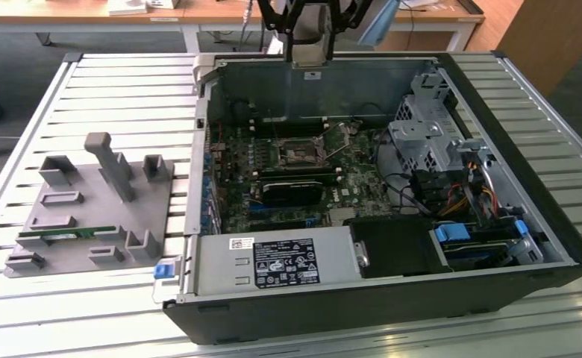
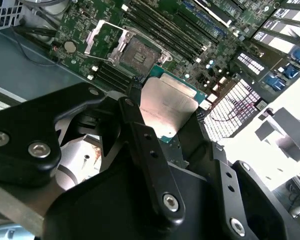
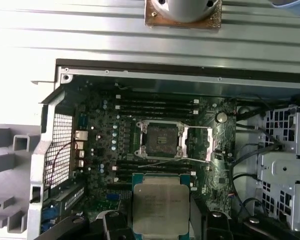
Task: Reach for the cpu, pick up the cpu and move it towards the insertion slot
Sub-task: 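Pick up the cpu and move it towards the insertion slot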
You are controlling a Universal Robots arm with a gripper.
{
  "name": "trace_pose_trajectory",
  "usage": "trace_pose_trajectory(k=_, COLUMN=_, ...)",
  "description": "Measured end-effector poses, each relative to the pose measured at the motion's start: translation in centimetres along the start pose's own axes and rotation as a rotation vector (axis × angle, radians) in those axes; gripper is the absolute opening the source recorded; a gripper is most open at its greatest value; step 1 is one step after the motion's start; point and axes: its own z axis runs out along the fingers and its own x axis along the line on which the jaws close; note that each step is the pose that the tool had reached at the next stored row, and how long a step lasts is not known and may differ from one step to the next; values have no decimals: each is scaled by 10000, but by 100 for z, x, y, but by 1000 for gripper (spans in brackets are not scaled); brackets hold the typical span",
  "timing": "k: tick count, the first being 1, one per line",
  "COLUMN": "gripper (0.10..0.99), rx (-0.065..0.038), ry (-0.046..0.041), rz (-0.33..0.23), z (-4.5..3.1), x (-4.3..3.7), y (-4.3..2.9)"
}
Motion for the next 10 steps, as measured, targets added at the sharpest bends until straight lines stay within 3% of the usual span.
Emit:
trace_pose_trajectory(k=6, gripper=541, rx=-1, ry=-18, rz=-2, z=28, x=-41, y=241)
trace_pose_trajectory(k=10, gripper=541, rx=0, ry=-24, rz=-4, z=49, x=-113, y=381)
